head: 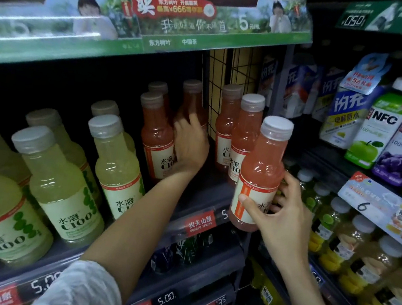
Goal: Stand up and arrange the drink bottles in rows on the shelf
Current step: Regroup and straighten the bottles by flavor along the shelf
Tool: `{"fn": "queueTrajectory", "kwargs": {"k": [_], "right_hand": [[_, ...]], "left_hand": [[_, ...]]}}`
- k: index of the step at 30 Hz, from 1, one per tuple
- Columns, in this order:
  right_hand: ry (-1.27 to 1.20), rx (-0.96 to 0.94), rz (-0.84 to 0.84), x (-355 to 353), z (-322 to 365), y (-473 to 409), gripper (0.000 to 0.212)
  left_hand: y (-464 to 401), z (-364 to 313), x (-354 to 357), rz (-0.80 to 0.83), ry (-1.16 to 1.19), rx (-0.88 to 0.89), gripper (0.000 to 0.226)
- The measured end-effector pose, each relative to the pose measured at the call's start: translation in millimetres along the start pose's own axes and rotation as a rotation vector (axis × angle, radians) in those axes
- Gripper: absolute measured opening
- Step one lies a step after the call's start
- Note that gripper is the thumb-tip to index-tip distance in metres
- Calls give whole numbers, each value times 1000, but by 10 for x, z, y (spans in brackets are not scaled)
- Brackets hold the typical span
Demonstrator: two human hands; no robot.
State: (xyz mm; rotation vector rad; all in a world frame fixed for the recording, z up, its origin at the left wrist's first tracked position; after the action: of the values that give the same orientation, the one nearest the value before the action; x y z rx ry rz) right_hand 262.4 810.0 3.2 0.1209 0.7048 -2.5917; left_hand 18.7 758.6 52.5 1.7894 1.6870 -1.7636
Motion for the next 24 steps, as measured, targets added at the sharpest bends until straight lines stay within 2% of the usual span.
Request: {"fn": "queueTrajectory", "kwargs": {"k": [5, 10, 14, 18, 21, 24], "right_hand": [[-17, 15, 18, 1, -15, 5, 81], [-51, 36, 18, 36, -37, 6, 78], [-65, 45, 18, 52, -37, -13, 76], [-75, 35, 19, 54, 1, -28, 74], [-76, 39, 14, 51, 24, -34, 74], [-90, 49, 18, 45, 25, -23, 75]], "left_hand": [[127, -38, -83, -151, 9, 27, 76], [303, -66, -141, -52, 140, 21, 89], [472, -36, -298, -47, 278, 92, 98], [534, 6, -405, -38, 443, 82, 102], [452, -81, -399, -30, 391, 17, 105], [335, -148, -423, -74, 178, -29, 98]]}}
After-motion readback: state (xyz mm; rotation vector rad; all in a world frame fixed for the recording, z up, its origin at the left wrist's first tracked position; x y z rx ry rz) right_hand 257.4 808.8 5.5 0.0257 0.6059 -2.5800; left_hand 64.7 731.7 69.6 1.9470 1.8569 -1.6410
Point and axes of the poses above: each hand's wrist, its own y-axis away from the middle knuckle, its own x-axis out of the palm, z = x × y, the point moved 8 cm from there along -y, towards the middle knuckle, and after that the axes turned 8 degrees about -y, right-handed, at the moved point
